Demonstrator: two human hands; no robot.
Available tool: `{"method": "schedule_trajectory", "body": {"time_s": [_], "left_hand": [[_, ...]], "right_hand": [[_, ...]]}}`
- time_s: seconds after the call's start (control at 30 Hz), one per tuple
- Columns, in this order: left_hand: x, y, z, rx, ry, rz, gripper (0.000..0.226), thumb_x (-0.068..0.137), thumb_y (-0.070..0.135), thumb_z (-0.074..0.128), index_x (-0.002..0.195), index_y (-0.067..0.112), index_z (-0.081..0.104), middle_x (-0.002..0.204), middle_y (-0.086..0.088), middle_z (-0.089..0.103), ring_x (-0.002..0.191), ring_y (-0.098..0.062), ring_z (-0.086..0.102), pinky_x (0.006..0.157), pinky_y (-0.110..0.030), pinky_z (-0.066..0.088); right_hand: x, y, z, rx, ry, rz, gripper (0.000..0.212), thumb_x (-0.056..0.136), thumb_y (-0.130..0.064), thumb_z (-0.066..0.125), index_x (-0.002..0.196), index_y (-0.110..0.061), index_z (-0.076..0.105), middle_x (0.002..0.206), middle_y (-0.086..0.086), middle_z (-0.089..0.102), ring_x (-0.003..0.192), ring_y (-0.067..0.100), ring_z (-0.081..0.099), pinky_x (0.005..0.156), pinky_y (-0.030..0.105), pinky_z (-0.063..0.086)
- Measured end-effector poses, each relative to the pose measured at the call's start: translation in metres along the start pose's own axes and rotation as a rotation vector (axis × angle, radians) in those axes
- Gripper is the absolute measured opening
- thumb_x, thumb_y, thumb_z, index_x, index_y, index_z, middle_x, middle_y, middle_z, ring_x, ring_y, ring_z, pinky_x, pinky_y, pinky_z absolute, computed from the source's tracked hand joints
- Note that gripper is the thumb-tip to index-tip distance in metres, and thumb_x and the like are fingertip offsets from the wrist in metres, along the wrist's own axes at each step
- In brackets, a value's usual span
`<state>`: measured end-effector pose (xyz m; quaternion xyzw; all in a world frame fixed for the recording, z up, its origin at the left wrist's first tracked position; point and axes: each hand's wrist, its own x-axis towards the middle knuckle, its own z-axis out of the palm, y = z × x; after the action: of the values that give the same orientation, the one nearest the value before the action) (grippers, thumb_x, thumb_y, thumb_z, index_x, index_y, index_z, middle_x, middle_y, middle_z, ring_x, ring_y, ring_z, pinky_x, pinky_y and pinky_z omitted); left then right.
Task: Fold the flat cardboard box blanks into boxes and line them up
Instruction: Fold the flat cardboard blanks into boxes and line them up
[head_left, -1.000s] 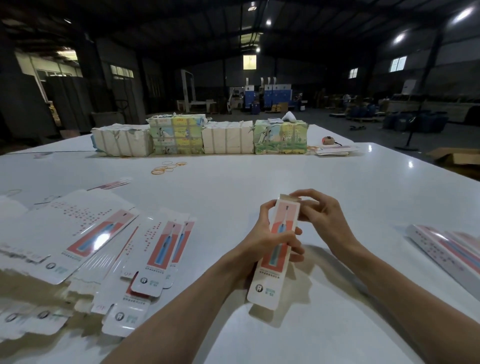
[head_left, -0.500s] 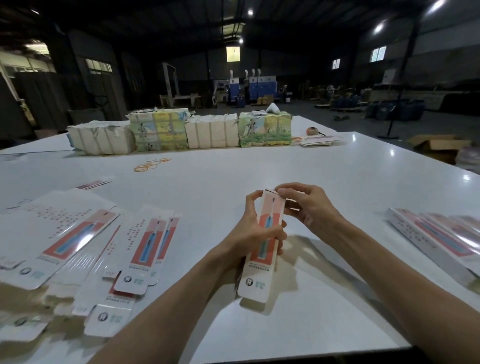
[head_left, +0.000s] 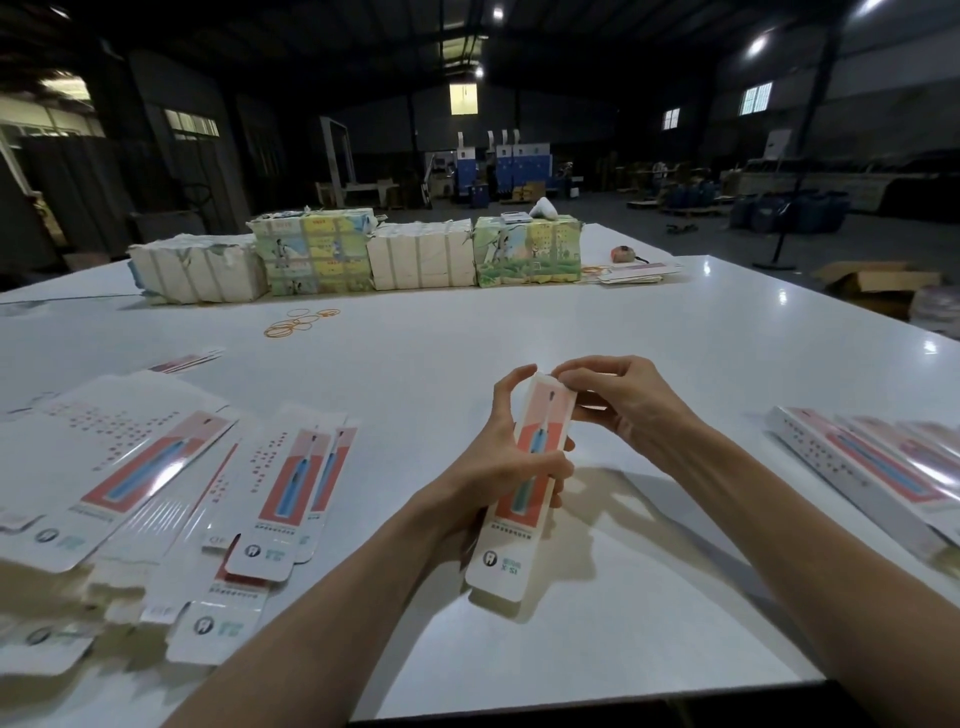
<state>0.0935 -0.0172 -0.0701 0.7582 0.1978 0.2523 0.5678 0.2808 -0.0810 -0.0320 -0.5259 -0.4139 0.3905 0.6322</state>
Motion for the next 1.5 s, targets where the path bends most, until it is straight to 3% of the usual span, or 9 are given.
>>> {"method": "schedule_trajectory", "body": {"time_s": [0.43, 0.77, 0.9, 1.07, 1.17, 1.23, 1.33, 1.43, 1.5], "left_hand": [[-0.004, 0.002, -0.006, -0.148, -0.002, -0.062, 0.096, 0.08, 0.013, 0.085, 0.142, 0.059, 0.026, 0.121, -0.014, 0.062, 0.084, -0.03, 0.077, 0.071, -0.038, 0.064], [-0.007, 0.0, -0.007, -0.271, 0.022, -0.052, 0.09, 0.081, 0.007, 0.084, 0.132, 0.062, 0.034, 0.12, -0.02, 0.061, 0.082, -0.031, 0.076, 0.071, -0.041, 0.064], [-0.003, -0.002, -0.005, -0.298, 0.031, -0.043, 0.089, 0.085, 0.017, 0.087, 0.139, 0.058, 0.029, 0.121, -0.02, 0.062, 0.081, -0.032, 0.077, 0.071, -0.038, 0.063], [0.0, 0.004, 0.001, -0.484, 0.185, -0.031, 0.057, 0.098, 0.05, 0.068, 0.141, 0.049, 0.032, 0.12, -0.017, 0.067, 0.094, -0.032, 0.076, 0.084, -0.049, 0.064], [0.001, 0.008, 0.003, -0.662, 0.237, 0.013, 0.048, 0.106, 0.047, 0.058, 0.145, 0.038, 0.031, 0.117, -0.011, 0.069, 0.094, -0.024, 0.076, 0.084, -0.051, 0.064], [-0.001, 0.008, 0.001, -0.687, 0.19, -0.011, 0.071, 0.101, 0.057, 0.06, 0.158, 0.032, 0.026, 0.133, -0.014, 0.067, 0.114, -0.03, 0.072, 0.1, -0.061, 0.056], [-0.001, 0.008, 0.001, -0.599, 0.106, -0.064, 0.097, 0.089, 0.071, 0.062, 0.167, 0.033, 0.018, 0.154, -0.013, 0.055, 0.136, -0.032, 0.06, 0.116, -0.06, 0.044], [-0.003, 0.006, 0.007, -0.52, 0.129, -0.077, 0.078, 0.091, 0.066, 0.062, 0.158, 0.045, 0.028, 0.136, -0.009, 0.07, 0.125, -0.029, 0.068, 0.112, -0.051, 0.051], [-0.005, 0.003, 0.006, -0.472, 0.096, -0.077, 0.062, 0.097, 0.059, 0.062, 0.151, 0.035, 0.042, 0.125, -0.012, 0.076, 0.119, -0.031, 0.072, 0.104, -0.045, 0.058]], "right_hand": [[-0.004, 0.003, 0.004, 0.047, -0.111, -0.063, 0.025, 0.087, -0.027, 0.078, 0.104, -0.009, 0.082, 0.109, 0.014, 0.078, 0.109, 0.029, 0.074, 0.078, 0.034, 0.062], [-0.016, 0.011, 0.02, -0.265, -0.027, -0.3, 0.02, 0.099, -0.019, 0.071, 0.11, -0.004, 0.079, 0.101, 0.01, 0.08, 0.097, 0.029, 0.078, 0.091, 0.045, 0.063], [-0.016, 0.016, 0.024, -0.288, -0.008, -0.3, 0.026, 0.102, -0.024, 0.067, 0.123, -0.01, 0.074, 0.109, 0.004, 0.079, 0.102, 0.022, 0.077, 0.091, 0.037, 0.063], [-0.017, 0.02, 0.031, -0.701, 0.1, -0.478, 0.032, 0.109, -0.032, 0.052, 0.138, -0.022, 0.061, 0.126, 0.0, 0.063, 0.112, 0.01, 0.065, 0.084, 0.016, 0.055], [-0.026, 0.015, 0.039, -1.089, -0.012, -0.525, 0.041, 0.106, -0.053, 0.047, 0.134, -0.028, 0.064, 0.12, -0.003, 0.059, 0.111, 0.011, 0.055, 0.083, 0.026, 0.048], [-0.033, 0.011, 0.044, -1.289, -0.098, -0.486, 0.05, 0.1, -0.066, 0.048, 0.131, -0.028, 0.059, 0.117, -0.002, 0.055, 0.104, 0.014, 0.054, 0.078, 0.031, 0.049], [-0.043, 0.001, 0.041, -1.269, -0.086, -0.452, 0.039, 0.103, -0.054, 0.053, 0.124, -0.023, 0.056, 0.122, 0.002, 0.053, 0.093, 0.021, 0.062, 0.08, 0.038, 0.055], [-0.054, -0.006, 0.016, -1.36, 0.026, -0.435, 0.029, 0.1, -0.033, 0.064, 0.12, -0.013, 0.059, 0.121, 0.008, 0.06, 0.093, 0.029, 0.064, 0.081, 0.039, 0.054], [-0.064, -0.008, -0.01, -1.44, 0.134, -0.347, 0.033, 0.096, -0.029, 0.068, 0.123, -0.012, 0.058, 0.118, 0.007, 0.062, 0.09, 0.025, 0.062, 0.078, 0.035, 0.053]]}}
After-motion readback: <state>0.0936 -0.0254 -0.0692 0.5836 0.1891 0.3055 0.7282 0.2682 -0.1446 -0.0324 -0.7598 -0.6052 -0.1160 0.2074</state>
